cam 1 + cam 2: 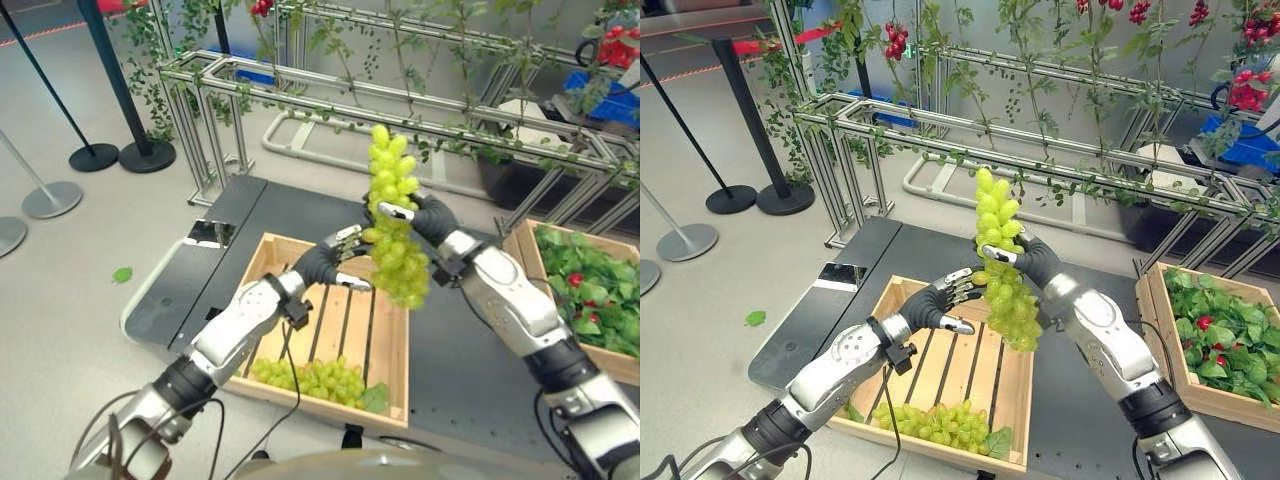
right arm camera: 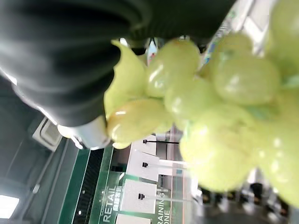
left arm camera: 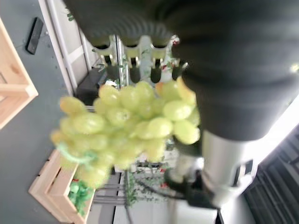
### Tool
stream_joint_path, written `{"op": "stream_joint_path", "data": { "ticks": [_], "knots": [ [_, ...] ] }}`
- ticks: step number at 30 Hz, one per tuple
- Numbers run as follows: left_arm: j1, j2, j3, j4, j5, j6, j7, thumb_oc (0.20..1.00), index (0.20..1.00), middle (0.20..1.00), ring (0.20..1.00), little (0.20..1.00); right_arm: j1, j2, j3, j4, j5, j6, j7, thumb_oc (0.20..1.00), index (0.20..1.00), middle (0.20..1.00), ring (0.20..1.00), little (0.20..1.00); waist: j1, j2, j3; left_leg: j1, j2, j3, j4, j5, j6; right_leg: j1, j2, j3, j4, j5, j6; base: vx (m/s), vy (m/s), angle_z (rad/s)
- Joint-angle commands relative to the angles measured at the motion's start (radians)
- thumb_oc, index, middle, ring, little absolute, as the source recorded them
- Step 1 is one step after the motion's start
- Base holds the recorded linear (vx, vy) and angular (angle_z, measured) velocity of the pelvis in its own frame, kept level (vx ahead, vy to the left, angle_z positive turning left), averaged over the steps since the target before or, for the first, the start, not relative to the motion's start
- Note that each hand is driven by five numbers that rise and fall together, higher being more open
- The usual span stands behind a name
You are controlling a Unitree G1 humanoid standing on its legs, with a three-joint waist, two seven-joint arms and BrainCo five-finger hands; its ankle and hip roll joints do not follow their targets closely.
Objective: Pick up the fruits from the basket on one side to the basket on the other side
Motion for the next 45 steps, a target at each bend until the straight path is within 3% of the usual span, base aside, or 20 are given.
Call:
{"op": "stream_joint_path", "data": {
  "ticks": [1, 13, 32, 33, 34, 45],
  "knots": [
    [-0.126, -0.033, -0.055, 0.061, 0.022, -0.024, -0.015, 1.000, 1.000, 1.000, 1.000, 1.000, -0.140, 0.027, -0.011, -0.038, 0.017, -0.097, -0.022, 0.200, 0.200, 0.200, 0.200, 0.200, -0.007, -0.031, -0.030, -0.059, -0.052, -0.022, 0.054, -0.068, 0.063, 0.049, -0.081, -0.002, 0.101, -0.163, 0.133, 0.01, 0.003, -0.07],
    [-0.162, -0.093, -0.087, 0.097, 0.012, -0.020, 0.018, 1.000, 1.000, 1.000, 1.000, 1.000, -0.201, 0.139, 0.125, -0.073, 0.014, -0.086, -0.016, 0.200, 0.200, 0.200, 0.200, 0.200, -0.004, -0.041, -0.021, -0.069, -0.049, -0.028, 0.071, -0.072, 0.063, 0.041, -0.073, 0.009, 0.106, -0.167, 0.125, 0.00, -0.004, -0.03],
    [-0.103, -0.095, -0.040, 0.090, 0.033, -0.025, 0.020, 1.000, 1.000, 1.000, 1.000, 1.000, -0.061, 0.097, 0.083, -0.143, -0.077, -0.076, 0.012, 0.200, 0.200, 0.200, 0.200, 0.200, 0.003, -0.058, -0.028, -0.072, -0.043, -0.061, 0.066, -0.063, 0.054, 0.057, -0.072, -0.038, 0.107, -0.178, 0.118, 0.00, -0.003, 0.03],
    [-0.097, -0.093, -0.038, 0.085, 0.025, -0.026, 0.016, 0.464, 0.464, 0.464, 0.464, 0.464, -0.050, 0.098, 0.074, -0.144, -0.077, -0.077, 0.012, 0.200, 0.200, 0.200, 0.200, 0.200, 0.003, -0.057, -0.030, -0.073, -0.042, -0.063, 0.063, -0.061, 0.053, 0.058, -0.073, -0.043, 0.105, -0.178, 0.118, -0.02, -0.010, 0.07],
    [-0.095, -0.092, -0.038, 0.085, 0.019, -0.026, 0.015, 0.200, 0.200, 0.200, 0.200, 0.200, -0.048, 0.098, 0.073, -0.143, -0.075, -0.078, 0.013, 0.200, 0.200, 0.200, 0.200, 0.200, 0.003, -0.057, -0.030, -0.073, -0.042, -0.063, 0.062, -0.060, 0.053, 0.057, -0.073, -0.045, 0.105, -0.178, 0.118, -0.03, -0.013, 0.05],
    [-0.074, -0.088, -0.033, 0.079, 0.017, -0.027, 0.013, 0.200, 0.200, 0.200, 0.200, 0.200, -0.026, 0.118, 0.056, -0.138, -0.059, -0.083, 0.004, 0.200, 0.200, 0.200, 0.200, 0.200, 0.003, -0.058, -0.031, -0.076, -0.044, -0.071, 0.049, -0.048, 0.052, 0.056, -0.074, -0.055, 0.098, -0.170, 0.116, -0.01, 0.000, 0.03]
  ]
}}
